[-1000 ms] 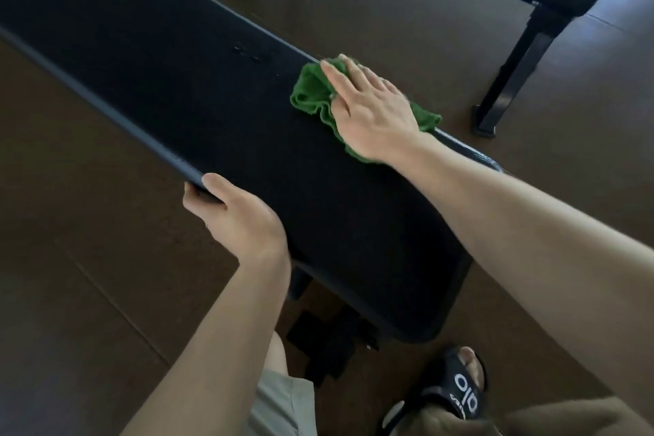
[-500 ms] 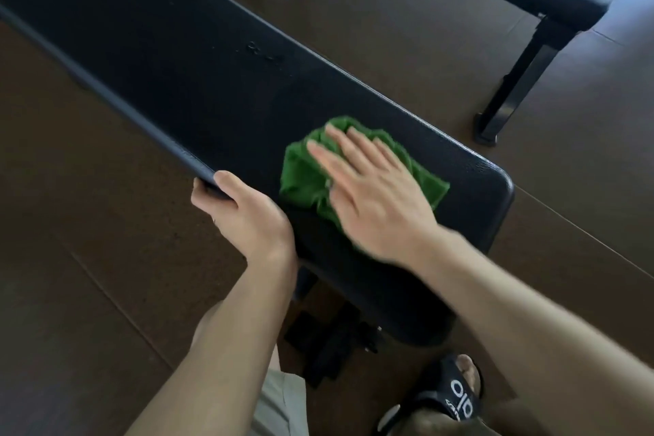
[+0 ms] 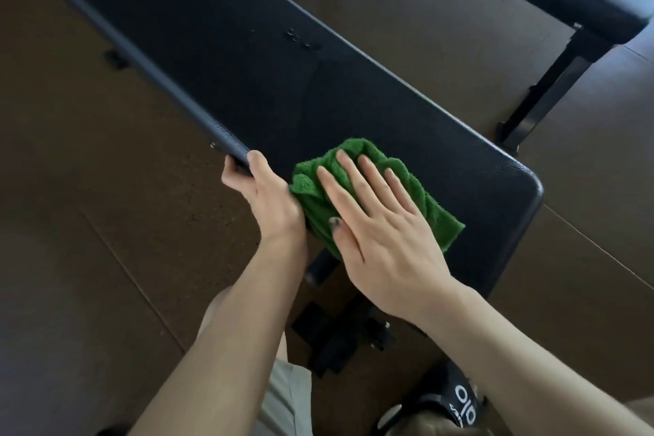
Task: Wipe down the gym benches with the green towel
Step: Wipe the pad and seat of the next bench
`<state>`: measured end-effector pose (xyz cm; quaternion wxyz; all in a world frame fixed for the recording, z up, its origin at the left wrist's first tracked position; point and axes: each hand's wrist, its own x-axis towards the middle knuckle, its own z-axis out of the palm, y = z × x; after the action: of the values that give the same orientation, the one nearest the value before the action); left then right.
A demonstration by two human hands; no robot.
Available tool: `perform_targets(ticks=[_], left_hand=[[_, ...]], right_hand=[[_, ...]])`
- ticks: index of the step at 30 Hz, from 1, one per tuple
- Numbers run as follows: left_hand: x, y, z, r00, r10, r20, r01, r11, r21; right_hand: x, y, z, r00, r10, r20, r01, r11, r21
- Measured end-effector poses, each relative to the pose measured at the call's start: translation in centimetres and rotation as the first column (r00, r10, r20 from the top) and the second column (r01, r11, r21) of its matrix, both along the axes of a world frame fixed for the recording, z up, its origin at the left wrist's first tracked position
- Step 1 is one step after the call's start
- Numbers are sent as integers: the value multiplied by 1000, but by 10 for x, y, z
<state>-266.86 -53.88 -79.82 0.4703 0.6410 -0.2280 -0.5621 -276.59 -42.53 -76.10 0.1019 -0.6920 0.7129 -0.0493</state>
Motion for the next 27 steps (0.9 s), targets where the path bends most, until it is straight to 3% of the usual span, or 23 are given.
perform_targets(ticks=[3, 12, 17, 21, 27], left_hand=[[29, -9, -2, 986, -21, -165, 35, 996, 82], [86, -47, 1, 993, -84, -81, 84, 996, -1], [74, -90, 15, 977, -211, -30, 213, 971, 104], [60, -108, 24, 983, -186, 10, 186, 983, -2], [61, -120, 2, 990, -139, -13, 139, 990, 3]], right_hand=[[-2, -11, 1, 999, 43, -19, -43, 999, 2], [51, -182, -2, 982, 187, -9, -188, 982, -32], [35, -84, -3, 978, 209, -17, -209, 977, -42], [5, -13, -2, 975, 207, -85, -206, 978, 14], [12, -96, -3, 982, 191, 0, -191, 981, -44]])
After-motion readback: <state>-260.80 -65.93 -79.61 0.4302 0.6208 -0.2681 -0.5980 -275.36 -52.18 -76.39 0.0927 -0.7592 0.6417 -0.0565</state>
